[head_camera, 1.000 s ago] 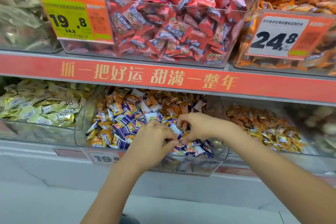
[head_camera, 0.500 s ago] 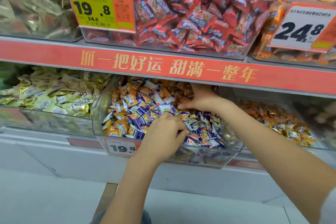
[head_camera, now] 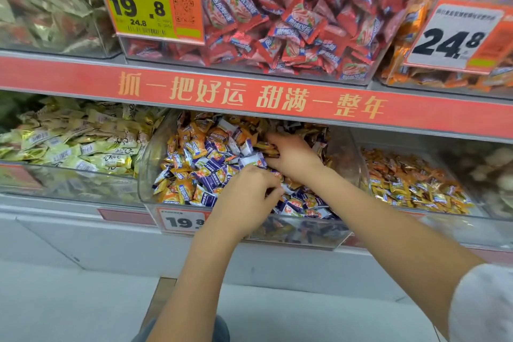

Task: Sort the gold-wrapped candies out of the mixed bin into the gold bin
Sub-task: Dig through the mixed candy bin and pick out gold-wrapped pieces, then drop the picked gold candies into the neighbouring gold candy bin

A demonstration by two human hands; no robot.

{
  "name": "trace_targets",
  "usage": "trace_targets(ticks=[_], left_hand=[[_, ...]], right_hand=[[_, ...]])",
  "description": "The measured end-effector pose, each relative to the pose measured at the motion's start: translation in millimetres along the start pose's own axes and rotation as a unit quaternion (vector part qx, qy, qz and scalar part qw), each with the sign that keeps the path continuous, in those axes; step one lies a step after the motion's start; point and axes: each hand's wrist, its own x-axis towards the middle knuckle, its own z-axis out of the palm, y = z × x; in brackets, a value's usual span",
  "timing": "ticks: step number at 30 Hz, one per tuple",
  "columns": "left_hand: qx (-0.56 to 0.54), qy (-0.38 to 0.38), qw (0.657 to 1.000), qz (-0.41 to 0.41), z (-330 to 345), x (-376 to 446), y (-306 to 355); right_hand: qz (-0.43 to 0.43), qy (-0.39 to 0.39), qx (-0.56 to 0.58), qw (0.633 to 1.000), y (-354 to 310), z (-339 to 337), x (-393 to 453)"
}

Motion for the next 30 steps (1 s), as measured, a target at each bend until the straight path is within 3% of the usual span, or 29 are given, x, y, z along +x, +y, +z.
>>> trace_targets(ticks=[3,7,11,17,19,22,24,27,30], left_hand=[[-0.015,0.007,1.000,-0.013,-4.0,-0.5,1.6],[-0.039,0.022,0.999,-0.019,-6.6,-0.6,5.8],[-0.031,0.035,0.999,-0.012,-4.9,0.1,9.6],[-0.007,0.062,0.998,0.007,-4.8,0.1,13.2],[-0.016,0.090,0.996,0.005,-3.0,1.0,13.9],[-0.143,0.156,0.976,-0.052,-4.3,5.2,16.4],[-0.240,0.146,0.958,-0.060,-7.8,8.1,20.5],[-0.287,0.099,0.953,-0.001,-9.7,11.4,32.3],[-0.252,0.142,0.956,0.056,-5.6,10.2,45.4]], right_hand=[[0.066,0.003,0.156,0.985,1.5,-11.0,-6.0],[0.165,0.060,0.346,0.922,7.7,-29.1,-16.3],[0.259,0.035,0.422,0.868,11.0,-40.3,-25.7],[0.236,0.005,0.302,0.923,9.3,-50.3,-39.8],[0.206,-0.064,0.252,0.943,4.3,-53.2,-47.8],[0.169,-0.137,0.212,0.953,-3.9,-52.6,-59.2],[0.152,-0.145,0.203,0.956,-6.4,-52.6,-64.0],[0.124,-0.153,0.170,0.966,-10.2,-60.0,-70.7],[0.105,-0.136,0.154,0.973,-14.2,-71.5,-81.7]])
